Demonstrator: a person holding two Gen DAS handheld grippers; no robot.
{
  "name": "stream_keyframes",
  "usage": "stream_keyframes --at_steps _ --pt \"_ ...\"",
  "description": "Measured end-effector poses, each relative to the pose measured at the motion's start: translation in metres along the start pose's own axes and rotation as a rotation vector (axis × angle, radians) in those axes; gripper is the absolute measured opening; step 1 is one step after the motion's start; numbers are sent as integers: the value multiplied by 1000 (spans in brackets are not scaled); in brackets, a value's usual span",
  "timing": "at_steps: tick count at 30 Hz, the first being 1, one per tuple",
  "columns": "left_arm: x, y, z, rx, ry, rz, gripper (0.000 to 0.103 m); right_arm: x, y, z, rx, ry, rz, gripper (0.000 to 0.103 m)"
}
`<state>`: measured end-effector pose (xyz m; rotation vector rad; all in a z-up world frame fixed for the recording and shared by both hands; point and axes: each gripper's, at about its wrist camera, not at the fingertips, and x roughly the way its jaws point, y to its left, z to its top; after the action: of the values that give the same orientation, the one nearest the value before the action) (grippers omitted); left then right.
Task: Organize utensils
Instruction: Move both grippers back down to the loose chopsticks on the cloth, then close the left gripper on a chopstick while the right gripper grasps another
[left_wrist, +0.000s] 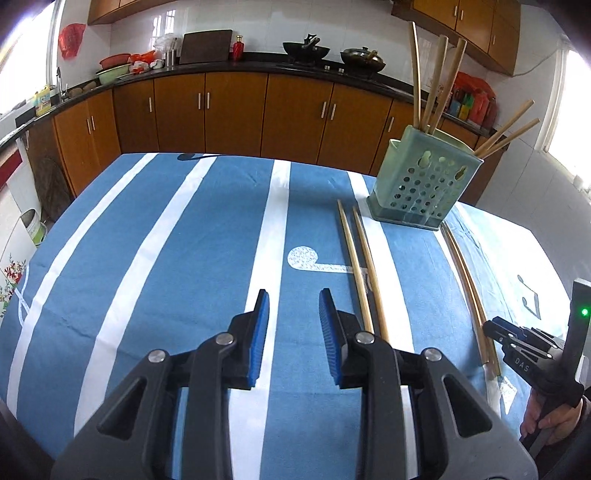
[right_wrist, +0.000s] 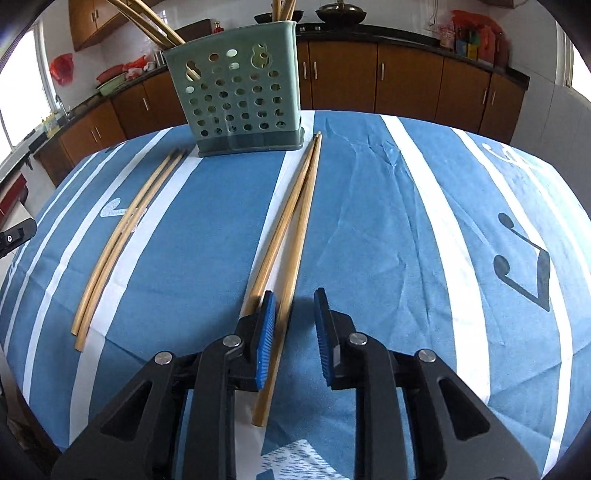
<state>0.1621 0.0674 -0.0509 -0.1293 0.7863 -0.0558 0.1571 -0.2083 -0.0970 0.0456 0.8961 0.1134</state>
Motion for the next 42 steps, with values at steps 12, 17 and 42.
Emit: stream_keyframes --at_steps 12,17,42 --pt "34 -41 -9 76 89 -77 29 -4 -68 -1 181 -23 -160 8" --pt "47 -56 -14 116 114 -69 29 -3 -64 -2 158 -31 -173 8" --pt "76 -3 1 39 121 103 8 0 -65 1 146 -34 -142 8"
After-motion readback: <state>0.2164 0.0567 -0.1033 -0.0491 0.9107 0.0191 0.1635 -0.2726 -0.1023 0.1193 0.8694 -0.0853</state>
